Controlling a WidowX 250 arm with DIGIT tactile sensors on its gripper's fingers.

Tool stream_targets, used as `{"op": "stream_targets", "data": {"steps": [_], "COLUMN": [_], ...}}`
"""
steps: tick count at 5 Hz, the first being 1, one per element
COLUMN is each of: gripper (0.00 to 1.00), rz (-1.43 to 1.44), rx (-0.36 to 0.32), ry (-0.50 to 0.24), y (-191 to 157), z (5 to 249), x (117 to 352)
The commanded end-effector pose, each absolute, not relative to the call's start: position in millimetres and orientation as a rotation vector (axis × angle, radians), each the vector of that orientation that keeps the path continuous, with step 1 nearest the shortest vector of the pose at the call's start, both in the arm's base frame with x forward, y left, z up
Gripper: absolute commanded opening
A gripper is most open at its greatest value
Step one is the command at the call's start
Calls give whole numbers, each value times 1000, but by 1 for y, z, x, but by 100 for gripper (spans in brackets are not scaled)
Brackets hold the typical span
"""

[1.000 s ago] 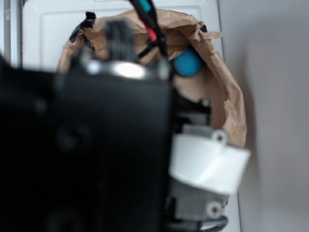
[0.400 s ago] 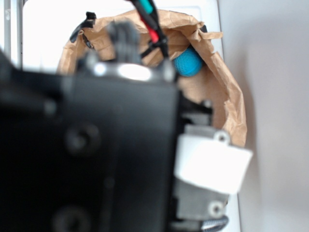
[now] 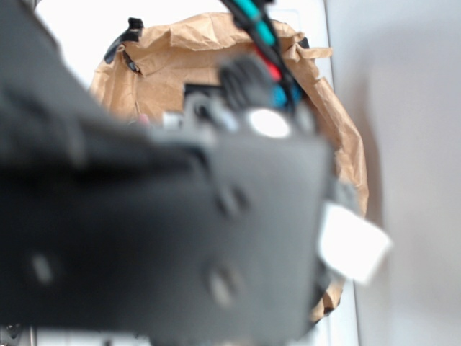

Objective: Grab the green ball.

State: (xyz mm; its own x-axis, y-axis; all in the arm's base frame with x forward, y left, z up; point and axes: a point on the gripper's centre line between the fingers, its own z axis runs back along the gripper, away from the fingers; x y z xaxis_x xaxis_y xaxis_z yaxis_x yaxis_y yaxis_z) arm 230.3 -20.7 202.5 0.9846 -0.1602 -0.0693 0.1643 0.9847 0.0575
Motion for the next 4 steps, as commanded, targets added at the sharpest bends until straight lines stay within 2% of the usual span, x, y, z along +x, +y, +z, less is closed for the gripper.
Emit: {"op": "stream_targets", "data": {"steps": [1,2,4], "gripper": [100,100,100], "rz": [-464,-517,-544], "rx": [67,43,16], "ry": [15,70,97], "y": [18,14,13], "z": [224,221,223], "x": [173,176,180]}}
